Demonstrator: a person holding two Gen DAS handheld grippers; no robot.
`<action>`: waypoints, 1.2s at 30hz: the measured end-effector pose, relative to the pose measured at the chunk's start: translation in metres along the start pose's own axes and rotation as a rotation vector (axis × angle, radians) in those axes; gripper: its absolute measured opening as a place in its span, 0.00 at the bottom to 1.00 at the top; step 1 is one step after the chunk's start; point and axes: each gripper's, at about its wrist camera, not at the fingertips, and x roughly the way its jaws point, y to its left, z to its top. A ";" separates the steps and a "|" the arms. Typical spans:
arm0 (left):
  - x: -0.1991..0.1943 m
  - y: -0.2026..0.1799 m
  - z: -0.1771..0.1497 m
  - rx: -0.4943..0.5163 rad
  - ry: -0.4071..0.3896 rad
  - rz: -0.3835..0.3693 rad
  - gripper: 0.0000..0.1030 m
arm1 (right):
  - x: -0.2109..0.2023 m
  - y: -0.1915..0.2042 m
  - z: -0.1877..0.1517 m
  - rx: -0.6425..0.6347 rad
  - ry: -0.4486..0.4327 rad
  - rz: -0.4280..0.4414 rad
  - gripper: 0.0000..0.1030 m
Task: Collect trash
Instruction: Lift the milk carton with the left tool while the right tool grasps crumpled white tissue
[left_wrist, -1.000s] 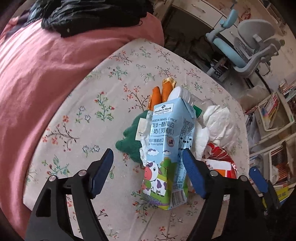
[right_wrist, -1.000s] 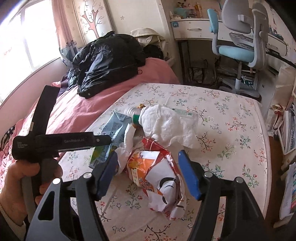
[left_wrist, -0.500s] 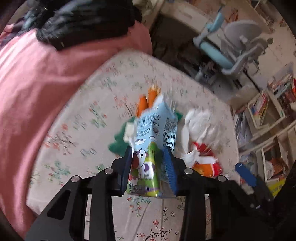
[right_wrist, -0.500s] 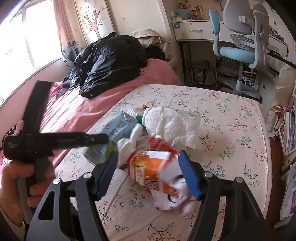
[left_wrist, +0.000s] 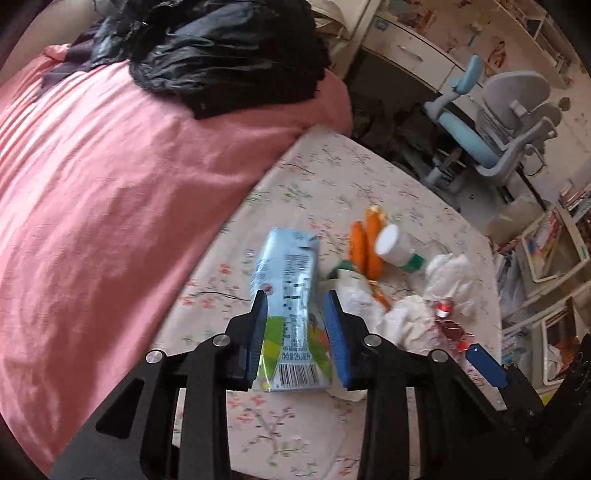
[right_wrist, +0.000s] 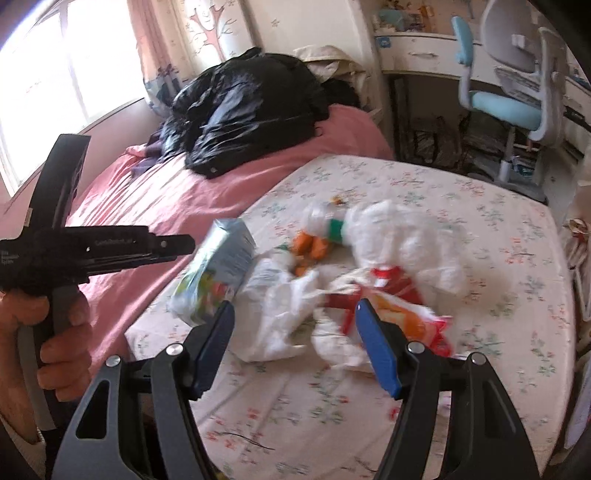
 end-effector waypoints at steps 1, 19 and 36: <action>0.002 0.002 0.000 0.008 0.012 0.009 0.31 | 0.004 0.005 -0.001 -0.013 0.008 0.005 0.64; 0.051 0.012 -0.005 -0.023 0.113 0.070 0.66 | 0.079 0.033 -0.020 -0.152 0.196 -0.097 0.38; 0.011 0.018 0.005 -0.075 -0.026 0.010 0.38 | 0.006 0.013 -0.021 -0.131 0.092 -0.036 0.10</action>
